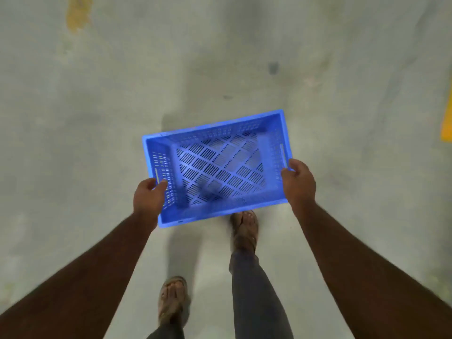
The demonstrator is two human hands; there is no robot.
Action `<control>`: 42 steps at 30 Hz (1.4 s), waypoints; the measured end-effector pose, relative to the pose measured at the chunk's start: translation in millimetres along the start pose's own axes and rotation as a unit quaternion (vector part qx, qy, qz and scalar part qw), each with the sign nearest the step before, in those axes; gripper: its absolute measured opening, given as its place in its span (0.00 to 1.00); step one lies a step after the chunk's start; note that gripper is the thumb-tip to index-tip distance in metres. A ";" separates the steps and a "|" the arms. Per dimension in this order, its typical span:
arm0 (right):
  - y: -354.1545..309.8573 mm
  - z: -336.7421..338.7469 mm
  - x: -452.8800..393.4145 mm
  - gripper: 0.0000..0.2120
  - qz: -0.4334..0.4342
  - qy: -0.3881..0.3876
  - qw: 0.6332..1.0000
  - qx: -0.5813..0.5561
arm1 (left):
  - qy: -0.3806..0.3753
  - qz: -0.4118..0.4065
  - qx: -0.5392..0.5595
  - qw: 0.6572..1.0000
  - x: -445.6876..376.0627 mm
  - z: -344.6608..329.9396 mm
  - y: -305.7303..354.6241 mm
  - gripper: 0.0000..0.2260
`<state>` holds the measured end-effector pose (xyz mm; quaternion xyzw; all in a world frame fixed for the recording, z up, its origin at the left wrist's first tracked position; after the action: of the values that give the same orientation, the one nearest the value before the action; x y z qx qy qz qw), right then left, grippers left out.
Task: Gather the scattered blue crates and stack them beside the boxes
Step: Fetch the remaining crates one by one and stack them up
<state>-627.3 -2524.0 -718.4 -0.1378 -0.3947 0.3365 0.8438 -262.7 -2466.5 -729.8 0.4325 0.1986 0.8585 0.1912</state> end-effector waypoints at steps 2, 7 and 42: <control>9.0 -22.3 -63.4 0.25 0.005 0.005 0.999 0.033 | 0.033 0.014 -0.033 0.999 -58.6 -27.6 -21.1 0.25; 38.5 -62.6 -148.4 0.17 -0.043 -0.021 0.994 0.100 | 0.127 0.041 -0.055 0.989 -119.7 -47.9 -59.3 0.28; -225.5 106.0 514.9 0.09 0.364 -0.208 0.905 0.074 | 0.300 0.097 0.593 0.741 536.6 444.4 -227.2 0.15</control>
<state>-366.3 -2345.0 -241.9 -0.1363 -0.4576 0.6694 0.5691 -160.1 -1927.5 -244.1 0.1956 0.6715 0.6669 -0.2570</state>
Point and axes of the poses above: each hand's wrist, its own x-axis away from the middle knuckle, its own z-axis out of the back of the hand, y = z × x, the point moved 2 cm from there along -x, towards the middle knuckle, and after that the axes turned 3 degrees about -z, right-handed, at the moved point
